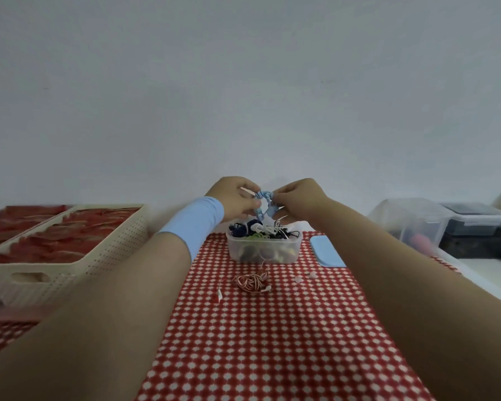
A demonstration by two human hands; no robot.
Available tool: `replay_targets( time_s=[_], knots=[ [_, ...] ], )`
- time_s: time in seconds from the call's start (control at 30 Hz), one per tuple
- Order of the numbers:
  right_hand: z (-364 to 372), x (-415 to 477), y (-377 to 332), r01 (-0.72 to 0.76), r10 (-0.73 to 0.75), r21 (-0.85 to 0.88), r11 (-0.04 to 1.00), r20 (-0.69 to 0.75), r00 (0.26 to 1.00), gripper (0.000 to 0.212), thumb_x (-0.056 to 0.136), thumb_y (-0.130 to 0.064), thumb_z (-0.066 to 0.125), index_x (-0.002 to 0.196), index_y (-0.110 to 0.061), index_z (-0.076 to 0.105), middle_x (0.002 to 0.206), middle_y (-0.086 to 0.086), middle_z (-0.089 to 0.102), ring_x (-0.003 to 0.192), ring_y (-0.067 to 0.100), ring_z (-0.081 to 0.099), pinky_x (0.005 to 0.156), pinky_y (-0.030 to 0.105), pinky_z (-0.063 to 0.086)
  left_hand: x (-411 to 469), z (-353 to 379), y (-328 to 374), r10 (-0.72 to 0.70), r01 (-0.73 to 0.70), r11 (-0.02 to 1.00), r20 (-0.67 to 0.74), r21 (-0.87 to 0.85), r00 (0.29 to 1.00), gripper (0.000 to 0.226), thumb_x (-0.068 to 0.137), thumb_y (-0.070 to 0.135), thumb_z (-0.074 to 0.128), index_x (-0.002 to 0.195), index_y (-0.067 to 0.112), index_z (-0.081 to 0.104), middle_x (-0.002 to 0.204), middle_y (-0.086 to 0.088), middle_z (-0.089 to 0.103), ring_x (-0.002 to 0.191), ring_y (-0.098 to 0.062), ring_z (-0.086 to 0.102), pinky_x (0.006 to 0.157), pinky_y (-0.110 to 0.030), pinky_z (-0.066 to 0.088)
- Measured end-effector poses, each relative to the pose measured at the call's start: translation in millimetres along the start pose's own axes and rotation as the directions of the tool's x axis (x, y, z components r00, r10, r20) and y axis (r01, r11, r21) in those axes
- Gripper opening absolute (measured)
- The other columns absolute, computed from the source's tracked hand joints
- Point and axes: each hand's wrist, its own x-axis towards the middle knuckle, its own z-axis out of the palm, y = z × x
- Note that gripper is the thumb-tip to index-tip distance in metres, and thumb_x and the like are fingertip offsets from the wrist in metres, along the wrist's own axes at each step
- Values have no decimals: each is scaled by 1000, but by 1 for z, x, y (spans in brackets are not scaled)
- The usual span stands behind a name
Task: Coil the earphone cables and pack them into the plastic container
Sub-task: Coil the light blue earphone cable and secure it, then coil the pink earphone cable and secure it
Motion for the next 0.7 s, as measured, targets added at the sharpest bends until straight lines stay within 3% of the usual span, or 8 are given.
replay_targets(
  time_s=[0.07,0.2,0.3,0.4,0.47,0.5,0.6,0.7],
  knots=[
    [6,14,6,-25,24,-35,999,-37,999,13,94,-3,64,86,-6,73,72,14,75,64,26,71,70,39,65,13,5,-7,-12,14,999,-53,37,999,35,81,6,73,114,16,66,101,-5,74,86,-20,73,88,-40,58],
    [6,38,21,-65,35,-250,966,-123,992,21,91,-5,61,75,-10,75,74,12,77,67,25,73,54,28,55,35,21,-17,-18,23,998,-78,58,997,36,84,14,72,119,17,63,116,-4,69,91,-21,71,91,-41,56],
    [0,45,30,-82,7,-564,822,-133,991,17,88,-10,62,81,-4,76,73,9,73,59,20,58,56,27,48,43,32,-20,-6,1,980,26,198,1000,36,90,31,67,124,20,62,123,-1,66,106,-18,66,101,-37,49],
    [-6,47,44,-76,5,-710,700,-102,995,21,89,-15,65,70,-6,64,65,8,59,56,21,54,56,30,50,43,40,-22,27,-78,925,141,371,990,34,97,35,57,128,23,62,133,3,61,120,-17,56,104,-32,41],
    [-10,47,52,-17,-42,-739,674,-62,997,14,89,-18,69,95,-8,75,90,10,73,79,25,70,77,36,61,43,42,-26,48,-124,884,177,451,983,30,98,34,53,124,25,65,130,4,62,118,-18,56,102,-34,42],
    [-11,47,54,11,-70,-733,680,-50,996,21,90,-18,68,110,-12,75,108,6,74,95,24,71,87,37,59,43,43,-29,47,-137,868,196,478,980,27,98,34,51,118,27,67,124,4,64,114,-19,57,99,-35,43],
    [-13,40,57,87,-106,-746,661,23,994,33,96,-9,57,122,-20,73,125,0,71,111,20,66,95,36,55,44,47,-37,9,-176,782,271,598,963,21,101,37,41,99,31,61,100,-3,62,105,-26,54,92,-39,45],
    [-11,32,58,120,-40,-816,565,118,992,40,96,-5,53,128,-20,70,131,1,68,114,22,64,95,36,55,40,51,-40,-78,-161,684,291,712,954,38,103,43,32,134,30,50,125,-10,56,132,-31,33,105,-49,36]
  ],
)
